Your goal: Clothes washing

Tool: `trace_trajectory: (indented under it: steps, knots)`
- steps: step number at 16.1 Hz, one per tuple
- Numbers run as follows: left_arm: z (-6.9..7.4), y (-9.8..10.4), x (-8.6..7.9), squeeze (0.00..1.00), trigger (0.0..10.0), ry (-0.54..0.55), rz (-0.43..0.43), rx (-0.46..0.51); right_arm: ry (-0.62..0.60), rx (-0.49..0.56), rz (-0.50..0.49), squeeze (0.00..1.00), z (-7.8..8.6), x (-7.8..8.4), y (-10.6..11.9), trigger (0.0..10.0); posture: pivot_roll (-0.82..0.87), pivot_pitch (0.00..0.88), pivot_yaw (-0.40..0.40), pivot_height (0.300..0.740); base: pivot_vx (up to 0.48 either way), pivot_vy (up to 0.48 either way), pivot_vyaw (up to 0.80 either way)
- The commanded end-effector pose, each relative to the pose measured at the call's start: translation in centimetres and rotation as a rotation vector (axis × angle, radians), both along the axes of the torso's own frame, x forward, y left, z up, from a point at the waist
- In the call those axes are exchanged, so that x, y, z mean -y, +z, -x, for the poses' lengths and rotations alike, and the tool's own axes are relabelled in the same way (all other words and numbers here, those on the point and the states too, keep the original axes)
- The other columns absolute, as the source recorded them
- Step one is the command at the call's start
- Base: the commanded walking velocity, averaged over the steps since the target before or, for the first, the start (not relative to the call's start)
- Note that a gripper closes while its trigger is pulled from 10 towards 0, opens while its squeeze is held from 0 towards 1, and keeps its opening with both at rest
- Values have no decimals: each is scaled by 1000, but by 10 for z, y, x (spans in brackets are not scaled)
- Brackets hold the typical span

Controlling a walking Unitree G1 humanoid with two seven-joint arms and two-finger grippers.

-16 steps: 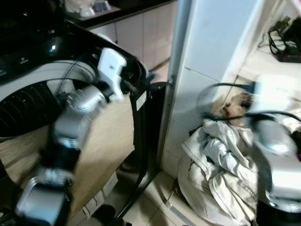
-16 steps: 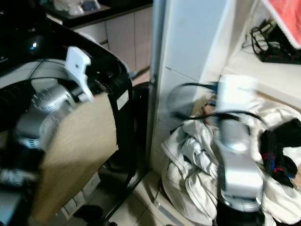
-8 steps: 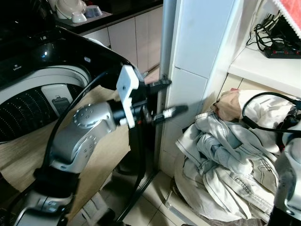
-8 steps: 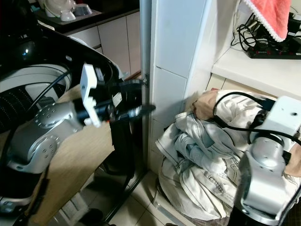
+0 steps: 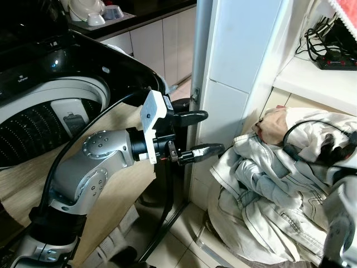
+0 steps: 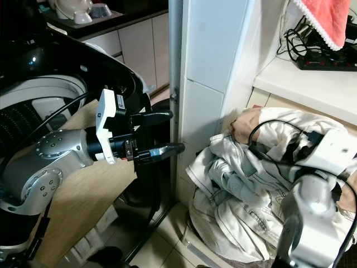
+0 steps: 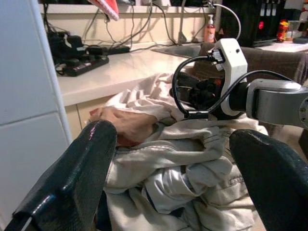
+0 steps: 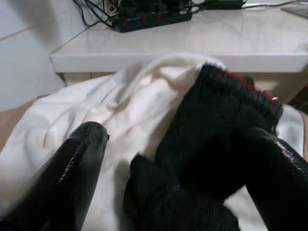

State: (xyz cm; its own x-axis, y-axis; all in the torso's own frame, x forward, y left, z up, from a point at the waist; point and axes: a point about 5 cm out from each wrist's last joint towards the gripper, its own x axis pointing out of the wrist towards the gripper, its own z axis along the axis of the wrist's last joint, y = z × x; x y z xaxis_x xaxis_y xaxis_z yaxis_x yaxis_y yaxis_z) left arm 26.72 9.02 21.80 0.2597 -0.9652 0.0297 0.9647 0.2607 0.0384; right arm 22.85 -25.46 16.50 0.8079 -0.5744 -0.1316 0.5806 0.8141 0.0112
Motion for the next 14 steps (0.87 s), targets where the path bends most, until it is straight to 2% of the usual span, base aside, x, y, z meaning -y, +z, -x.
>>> trace_trajectory:
  steps: [1, 3, 4, 8, 9, 10, 11, 14]
  knots:
    - [4, 1, -2, 0, 10000, -15, -5, -6, 10, 42, 16, 1000, 3, -3, 6, 10000, -121, 0, 14, 740, 0, 0, 0]
    - [5, 1, -3, 0, 10000, -19, -11, -8, 18, 19, 12, 996, 5, -4, 1, 10000, -123, 0, 14, 740, 0, 0, 0]
    - [5, 1, -3, 0, 10000, -24, -12, -12, 12, 13, 13, 0, 6, -3, 0, 10000, -123, 0, 14, 740, 0, 0, 0]
    - [13, -2, -4, 0, 10000, -96, -28, -64, -53, -18, -5, 0, 14, 2, -9, 10000, -123, 0, 13, 740, 0, 0, 0]
    - [14, -2, -4, 0, 10000, -101, -28, -67, -58, -20, -16, 0, 15, 3, -11, 4980, -123, 0, 13, 740, 0, 0, 0]
    - [15, -2, -4, 0, 10000, -102, -30, -66, -60, -17, -22, 0, 15, 2, -12, 3255, -123, 0, 13, 740, 0, 0, 0]
    - [15, -2, -4, 0, 10000, -105, -35, -66, -61, -8, -46, 0, 15, 2, -13, 0, -122, 0, 15, 740, 0, 0, 0]
    - [14, -1, -4, 0, 10000, -107, -36, -62, -69, 1, -90, 0, 15, 0, -16, 0, -122, 0, 15, 740, 0, 0, 0]
